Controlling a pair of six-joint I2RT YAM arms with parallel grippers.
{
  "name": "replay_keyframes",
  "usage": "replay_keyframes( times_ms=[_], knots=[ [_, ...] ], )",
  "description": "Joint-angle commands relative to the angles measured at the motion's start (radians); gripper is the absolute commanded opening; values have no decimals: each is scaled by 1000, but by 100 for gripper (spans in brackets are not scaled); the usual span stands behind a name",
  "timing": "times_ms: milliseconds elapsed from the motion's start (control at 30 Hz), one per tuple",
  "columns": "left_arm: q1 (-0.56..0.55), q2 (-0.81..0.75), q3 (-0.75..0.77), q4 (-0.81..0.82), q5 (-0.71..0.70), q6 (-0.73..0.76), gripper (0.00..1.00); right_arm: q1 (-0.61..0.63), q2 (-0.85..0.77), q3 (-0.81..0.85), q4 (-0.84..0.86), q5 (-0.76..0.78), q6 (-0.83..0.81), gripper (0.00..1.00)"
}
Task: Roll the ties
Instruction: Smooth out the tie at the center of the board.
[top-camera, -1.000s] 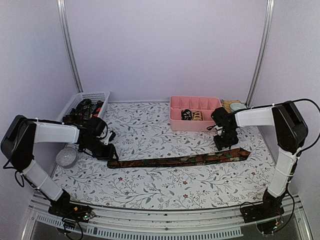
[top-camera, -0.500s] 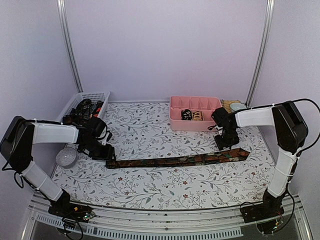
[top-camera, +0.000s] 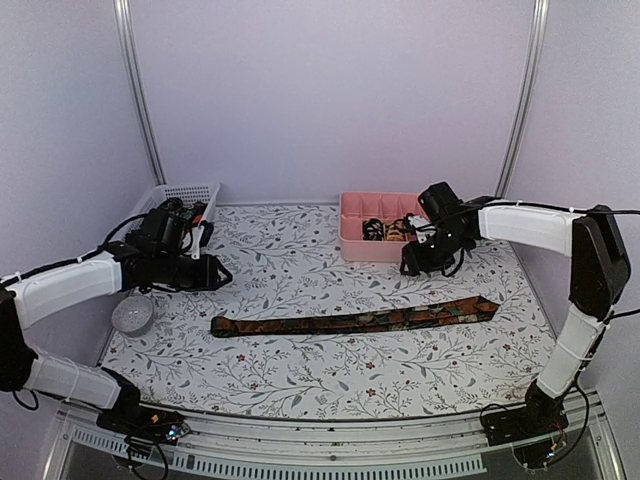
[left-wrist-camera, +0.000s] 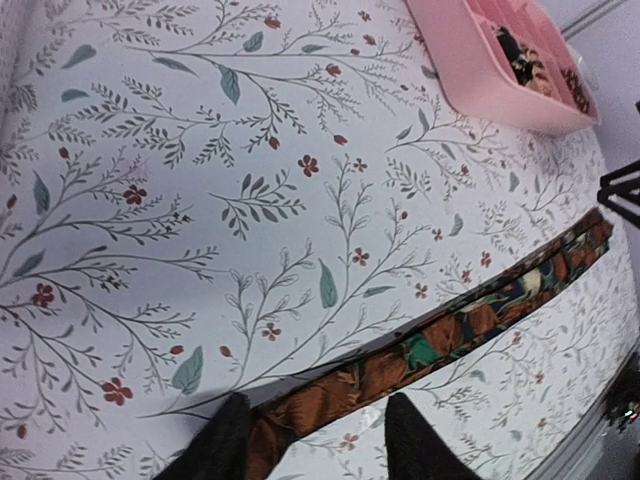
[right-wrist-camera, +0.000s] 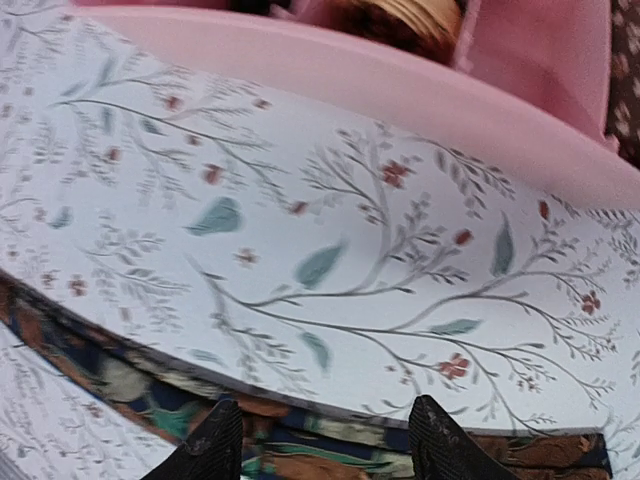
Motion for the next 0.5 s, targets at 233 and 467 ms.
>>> replay_keyframes(
  times_ms=[233,467],
  knots=[
    [62,-38,-300,376,404,-171,0,63,-108,28,142,-371,95,54],
    [102,-16,-390,447,376,-191,0,86,-87,12,162,-401,103,52]
  ],
)
